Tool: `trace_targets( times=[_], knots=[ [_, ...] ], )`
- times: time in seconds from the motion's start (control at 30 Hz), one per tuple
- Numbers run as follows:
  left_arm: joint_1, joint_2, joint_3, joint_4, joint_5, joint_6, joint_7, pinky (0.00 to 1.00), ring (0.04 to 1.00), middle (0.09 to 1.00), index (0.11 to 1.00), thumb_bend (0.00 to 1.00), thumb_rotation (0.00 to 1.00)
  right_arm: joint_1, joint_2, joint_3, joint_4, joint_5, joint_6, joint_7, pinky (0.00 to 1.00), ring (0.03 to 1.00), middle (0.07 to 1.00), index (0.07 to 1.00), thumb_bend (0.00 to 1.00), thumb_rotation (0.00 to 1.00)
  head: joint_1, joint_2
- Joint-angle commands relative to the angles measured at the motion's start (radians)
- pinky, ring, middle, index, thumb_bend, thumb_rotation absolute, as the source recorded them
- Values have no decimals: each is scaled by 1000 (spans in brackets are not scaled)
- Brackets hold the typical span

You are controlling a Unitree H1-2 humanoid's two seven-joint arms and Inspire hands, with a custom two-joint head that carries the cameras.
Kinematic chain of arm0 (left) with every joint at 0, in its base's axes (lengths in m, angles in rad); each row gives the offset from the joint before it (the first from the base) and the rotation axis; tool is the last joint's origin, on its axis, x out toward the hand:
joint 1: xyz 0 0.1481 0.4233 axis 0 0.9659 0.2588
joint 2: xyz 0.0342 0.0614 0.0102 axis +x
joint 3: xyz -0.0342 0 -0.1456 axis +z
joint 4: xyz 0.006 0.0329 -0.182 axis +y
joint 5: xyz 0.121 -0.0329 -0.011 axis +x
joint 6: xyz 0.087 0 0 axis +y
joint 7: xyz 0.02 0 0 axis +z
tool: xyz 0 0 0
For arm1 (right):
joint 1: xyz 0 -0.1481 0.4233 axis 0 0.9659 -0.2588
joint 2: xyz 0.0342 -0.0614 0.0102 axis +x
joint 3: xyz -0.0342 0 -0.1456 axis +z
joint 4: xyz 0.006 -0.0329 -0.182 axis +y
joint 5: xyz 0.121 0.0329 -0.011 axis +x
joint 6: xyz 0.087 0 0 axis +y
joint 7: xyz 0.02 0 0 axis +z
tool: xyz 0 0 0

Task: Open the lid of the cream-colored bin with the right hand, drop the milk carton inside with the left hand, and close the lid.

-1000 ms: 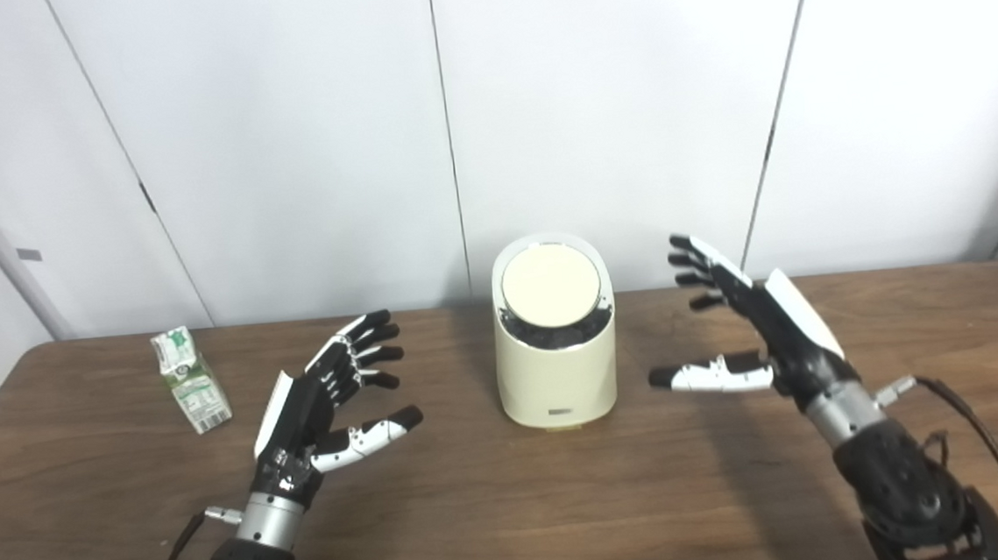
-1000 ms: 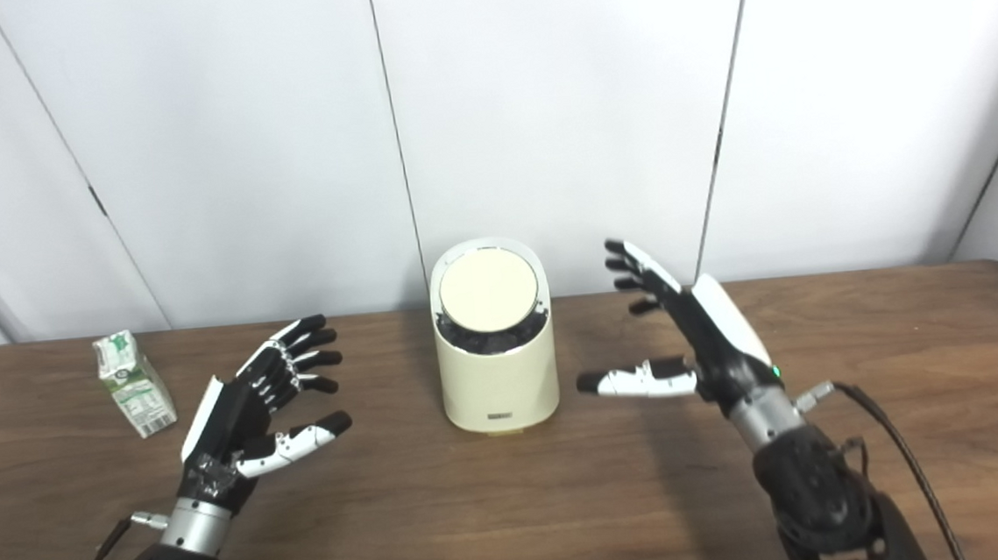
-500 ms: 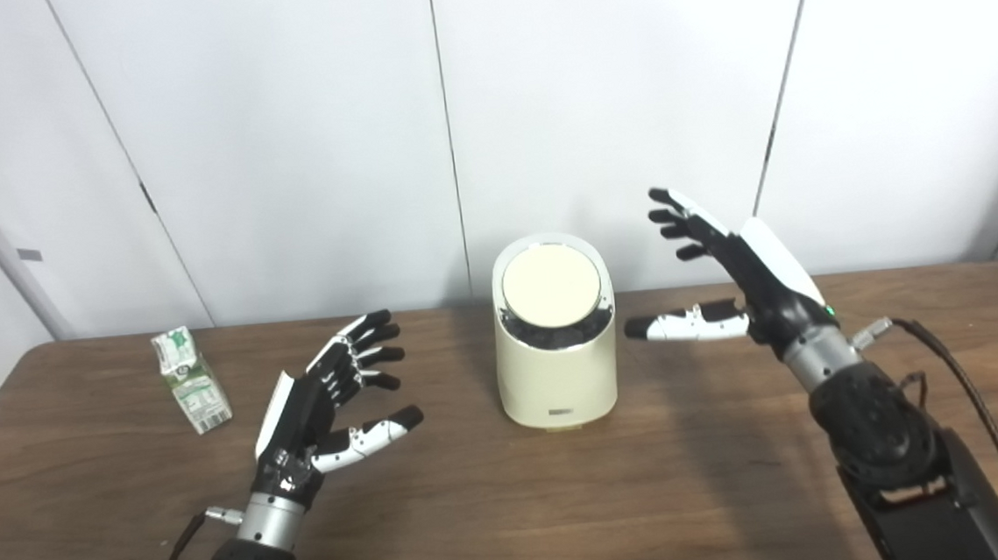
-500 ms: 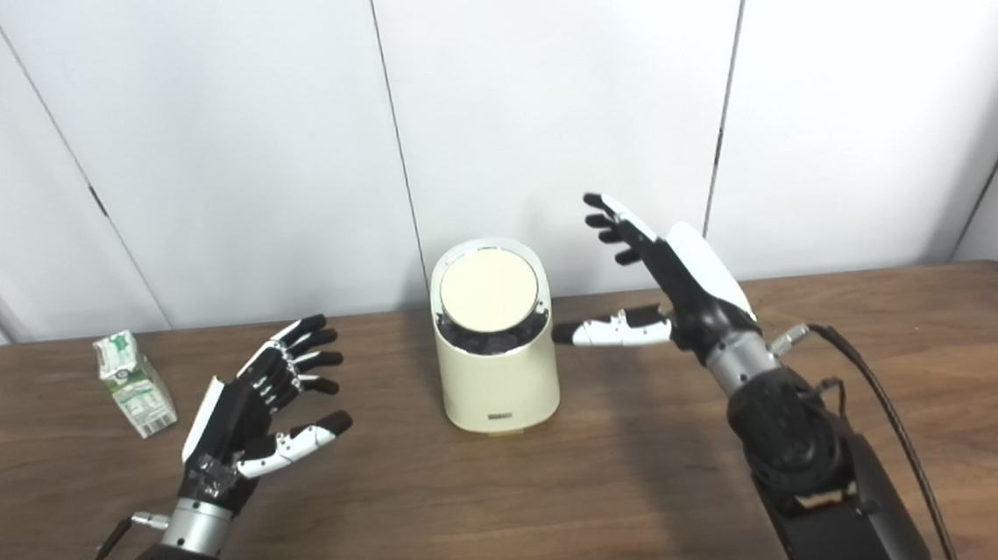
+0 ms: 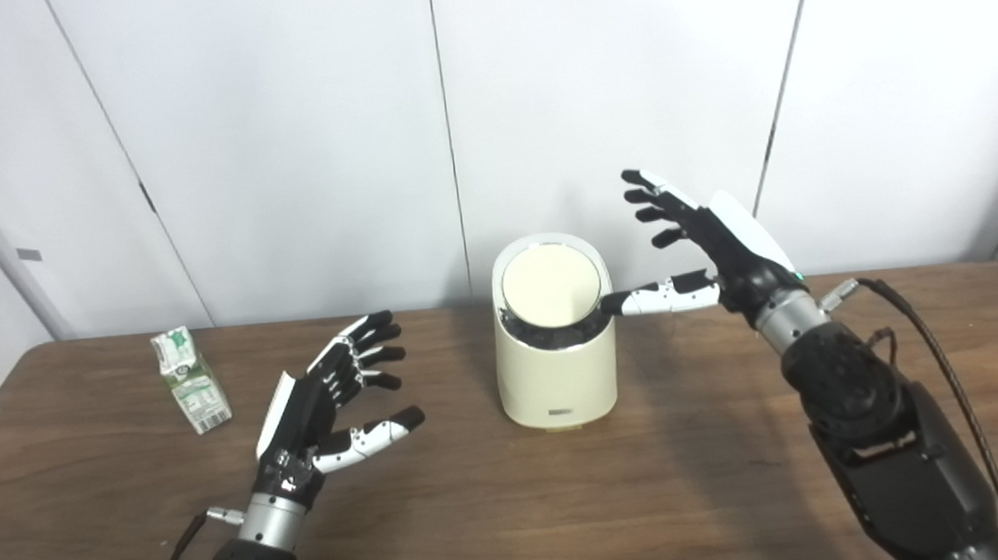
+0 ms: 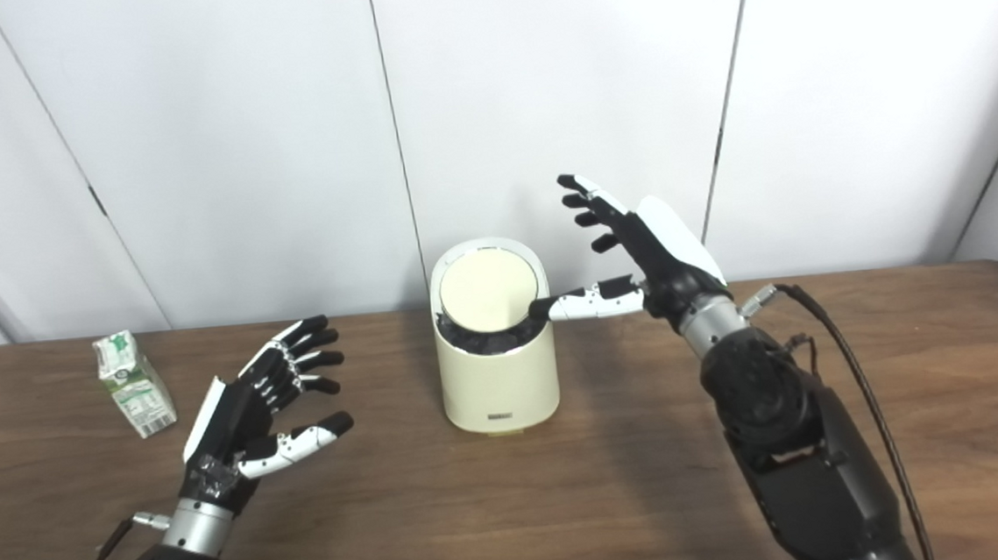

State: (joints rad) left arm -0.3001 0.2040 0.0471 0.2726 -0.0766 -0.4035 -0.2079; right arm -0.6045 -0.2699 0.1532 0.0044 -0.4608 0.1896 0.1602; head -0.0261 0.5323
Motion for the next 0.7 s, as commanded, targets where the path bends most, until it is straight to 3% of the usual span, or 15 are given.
trace_targets(
  times=[0.0,0.13,0.33,0.67],
  knots=[
    [-23,12,4,-29,-6,-29,5,639,766,832,878,728,143,-62,2,1,-19,-12,-8,-12,704,837,887,934,762,401,-1,0],
    [-26,13,4,-25,-5,-32,4,634,762,830,879,735,152,-83,17,14,0,-27,-1,-19,714,836,887,927,763,365,-2,1],
    [-25,12,3,-26,-1,-33,6,636,766,831,879,731,154,-116,34,28,43,-61,3,-30,638,809,878,919,777,346,0,0],
    [-26,10,3,-18,-4,-37,6,638,768,831,878,725,146,-153,56,58,121,-93,20,-31,708,839,878,925,773,352,0,1]
  ],
)
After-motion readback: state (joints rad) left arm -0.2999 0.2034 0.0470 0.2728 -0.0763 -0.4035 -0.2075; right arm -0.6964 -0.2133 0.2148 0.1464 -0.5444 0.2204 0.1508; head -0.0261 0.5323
